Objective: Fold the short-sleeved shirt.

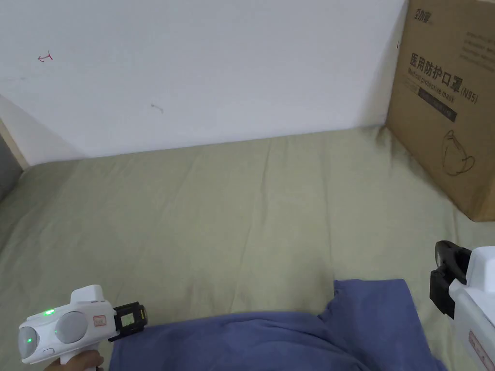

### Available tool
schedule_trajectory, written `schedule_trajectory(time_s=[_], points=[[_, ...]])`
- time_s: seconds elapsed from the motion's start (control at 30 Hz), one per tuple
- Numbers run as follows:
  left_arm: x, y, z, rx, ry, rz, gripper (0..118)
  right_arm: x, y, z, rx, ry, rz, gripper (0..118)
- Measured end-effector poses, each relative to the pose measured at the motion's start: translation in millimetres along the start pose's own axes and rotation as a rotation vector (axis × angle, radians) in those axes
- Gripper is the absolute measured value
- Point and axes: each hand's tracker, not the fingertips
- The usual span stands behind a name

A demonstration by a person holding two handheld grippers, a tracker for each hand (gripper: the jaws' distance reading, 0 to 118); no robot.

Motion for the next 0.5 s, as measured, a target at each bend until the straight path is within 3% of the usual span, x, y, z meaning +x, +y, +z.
schedule_trajectory(time_s=[0.1, 0.13, 0.2, 0.27, 0.3, 0.43, 0.47, 0.5], points=[[4, -4, -16, -0.031, 0.036, -0.054, 100, 2, -10, -11, -0.033, -0.001, -0.021, 0], [7, -6, -19, -0.049, 0.036, -0.066, 89, 3, -13, -14, -0.043, -0.004, -0.026, 0], [8, -11, -29, -0.091, 0.005, -0.096, 48, 6, -20, -17, -0.065, -0.011, -0.036, 0], [13, -16, -38, -0.139, -0.017, -0.106, 39, 9, -26, -20, -0.093, -0.011, -0.047, 0], [16, -19, -34, -0.093, 0.021, -0.107, 25, 10, -29, -22, -0.105, -0.013, -0.052, 0], [21, -17, -29, -0.08, 0.008, -0.116, 0, 20, -40, -34, -0.171, -0.018, -0.099, 0], [22, -18, -28, -0.083, 0.009, -0.121, 0, 23, -43, -40, -0.215, -0.022, -0.112, 2], [22, -20, -22, -0.055, 0.01, -0.136, 0, 26, -47, -48, -0.254, -0.02, -0.124, 11]])
